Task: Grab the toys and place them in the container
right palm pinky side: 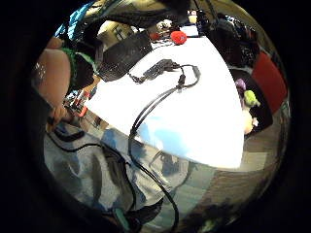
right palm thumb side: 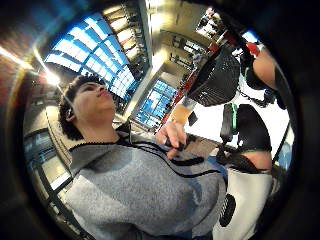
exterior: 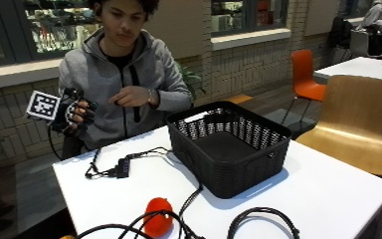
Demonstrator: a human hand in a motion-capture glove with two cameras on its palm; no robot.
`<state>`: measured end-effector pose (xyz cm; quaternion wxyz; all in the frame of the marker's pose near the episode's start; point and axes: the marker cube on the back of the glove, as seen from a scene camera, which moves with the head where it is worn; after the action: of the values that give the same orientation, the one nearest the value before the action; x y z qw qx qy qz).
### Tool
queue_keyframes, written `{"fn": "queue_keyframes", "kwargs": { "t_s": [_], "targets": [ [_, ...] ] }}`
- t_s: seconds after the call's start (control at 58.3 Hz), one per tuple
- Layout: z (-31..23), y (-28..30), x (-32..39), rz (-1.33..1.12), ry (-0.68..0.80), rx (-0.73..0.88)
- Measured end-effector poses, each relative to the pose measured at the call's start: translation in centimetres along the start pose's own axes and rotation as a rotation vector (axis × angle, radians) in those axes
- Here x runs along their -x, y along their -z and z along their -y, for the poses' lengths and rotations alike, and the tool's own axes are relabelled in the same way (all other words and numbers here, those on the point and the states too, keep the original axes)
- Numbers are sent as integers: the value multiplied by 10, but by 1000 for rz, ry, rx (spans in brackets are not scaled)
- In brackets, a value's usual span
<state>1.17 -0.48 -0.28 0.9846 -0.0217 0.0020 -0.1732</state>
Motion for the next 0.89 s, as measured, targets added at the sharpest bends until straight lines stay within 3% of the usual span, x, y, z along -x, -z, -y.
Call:
{"fn": "queue_keyframes", "kwargs": {
  "t_s": [0.069, 0.154, 0.274, 0.343, 0.446, 0.566, 0.686, 0.772, 0.892],
  "targets": [
    [0, 4, -6, -17, 189, 22],
    [-1, 9, -3, -42, 222, 27],
    [2, 12, 5, -76, 213, 38],
    [3, 11, 13, -94, 81, 47],
    [3, 8, 9, -124, 226, 121],
    [4, 1, 11, -163, 188, 149],
    [32, -9, 9, -226, 44, 115],
    [51, -14, -1, -289, 143, 222],
    [101, -28, -14, -334, 136, 247]
  ]
}}
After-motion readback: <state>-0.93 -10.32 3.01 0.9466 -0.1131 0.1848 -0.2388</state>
